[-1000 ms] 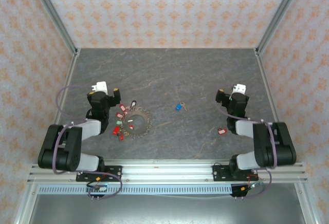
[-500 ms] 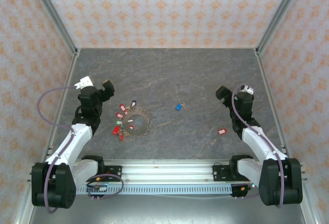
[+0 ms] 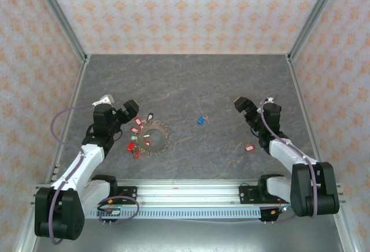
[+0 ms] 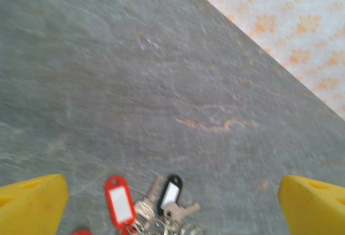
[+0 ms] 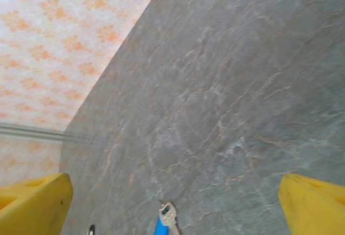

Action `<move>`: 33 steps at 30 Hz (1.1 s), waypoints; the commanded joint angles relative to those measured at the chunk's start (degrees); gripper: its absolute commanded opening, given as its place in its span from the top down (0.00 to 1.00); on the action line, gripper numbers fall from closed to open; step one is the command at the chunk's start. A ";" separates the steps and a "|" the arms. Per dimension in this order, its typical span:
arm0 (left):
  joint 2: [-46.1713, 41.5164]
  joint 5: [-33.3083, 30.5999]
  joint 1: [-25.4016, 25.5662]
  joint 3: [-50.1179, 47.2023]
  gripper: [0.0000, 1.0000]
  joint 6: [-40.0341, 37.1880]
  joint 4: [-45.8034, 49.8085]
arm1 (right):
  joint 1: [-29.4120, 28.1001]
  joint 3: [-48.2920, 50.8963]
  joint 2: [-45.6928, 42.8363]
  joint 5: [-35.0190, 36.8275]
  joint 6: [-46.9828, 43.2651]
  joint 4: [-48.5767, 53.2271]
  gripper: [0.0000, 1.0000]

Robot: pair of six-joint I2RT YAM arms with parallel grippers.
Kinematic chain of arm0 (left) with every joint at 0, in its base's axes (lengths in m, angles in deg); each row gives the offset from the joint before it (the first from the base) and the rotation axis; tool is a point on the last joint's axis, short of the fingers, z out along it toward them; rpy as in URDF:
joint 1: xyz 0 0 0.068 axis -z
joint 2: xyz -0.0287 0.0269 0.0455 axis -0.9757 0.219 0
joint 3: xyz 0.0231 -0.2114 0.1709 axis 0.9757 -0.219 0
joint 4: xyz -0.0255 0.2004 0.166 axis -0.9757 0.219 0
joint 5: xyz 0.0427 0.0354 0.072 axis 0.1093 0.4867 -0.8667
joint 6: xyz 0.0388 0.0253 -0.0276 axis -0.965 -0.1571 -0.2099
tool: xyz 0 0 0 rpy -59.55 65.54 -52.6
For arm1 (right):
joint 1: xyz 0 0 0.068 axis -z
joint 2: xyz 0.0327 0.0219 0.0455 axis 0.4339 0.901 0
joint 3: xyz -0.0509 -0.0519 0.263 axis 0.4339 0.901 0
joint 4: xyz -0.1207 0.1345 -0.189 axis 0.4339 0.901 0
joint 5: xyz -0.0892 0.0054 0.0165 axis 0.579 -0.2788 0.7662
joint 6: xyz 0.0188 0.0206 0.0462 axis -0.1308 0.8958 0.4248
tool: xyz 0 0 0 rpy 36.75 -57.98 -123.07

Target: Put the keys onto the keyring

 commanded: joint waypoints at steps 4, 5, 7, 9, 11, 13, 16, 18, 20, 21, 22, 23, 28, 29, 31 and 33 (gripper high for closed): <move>3.92 5.96 9.22 4.45 0.00 -1.75 5.09 | -3.98 -2.90 -1.53 -1.48 0.07 -1.35 0.17; 4.16 5.49 10.47 4.52 0.00 -1.97 5.76 | -4.50 -3.38 -1.35 -1.74 -0.04 -0.66 0.21; 4.65 5.55 12.32 4.45 0.01 -2.38 7.40 | -6.15 -4.26 -0.63 -3.91 0.03 0.57 0.29; 5.03 6.77 13.11 4.12 0.02 -2.75 8.48 | -8.58 -3.73 -0.15 -4.34 0.30 0.28 0.35; 5.63 8.17 14.15 3.65 0.04 -2.97 8.59 | -11.99 -2.16 0.29 -2.04 0.35 -1.28 0.40; 6.80 8.07 15.72 3.88 0.07 -3.57 9.46 | -15.13 -1.71 0.85 -1.12 -0.20 -1.39 0.44; 9.81 8.03 18.00 4.97 0.19 -4.97 9.85 | -18.55 -1.91 1.18 -0.09 -0.49 -0.21 0.46; 11.64 7.14 19.55 5.89 0.26 -5.49 10.46 | -20.29 -1.80 1.16 0.80 -0.32 -0.15 0.47; 13.25 6.06 20.44 6.52 0.29 -5.45 11.28 | -21.67 -1.71 1.21 1.39 -0.31 0.31 0.48; 14.01 5.99 20.77 6.63 0.31 -5.50 11.57 | -22.22 -1.84 1.14 1.52 -0.31 0.76 0.48; 14.63 6.01 21.04 6.76 0.32 -5.62 12.06 | -22.74 -2.04 1.14 1.57 -0.42 1.57 0.49; 15.00 6.04 21.21 6.73 0.33 -5.88 12.41 | -23.14 -2.19 1.18 1.58 -0.53 2.25 0.49; 16.47 8.48 22.23 5.58 0.36 -6.39 12.53 | -24.63 -1.83 1.18 2.47 -0.27 3.55 0.52; 16.74 8.89 22.68 5.58 0.37 -6.31 12.66 | -24.85 -1.81 1.14 2.50 -0.07 3.53 0.52; 17.24 8.79 23.62 5.49 0.39 -6.59 13.37 | -25.29 -1.81 1.09 2.86 0.21 3.77 0.52; 17.93 8.31 24.14 5.24 0.39 -6.65 13.52 | -25.71 -1.92 1.00 3.02 0.28 4.51 0.52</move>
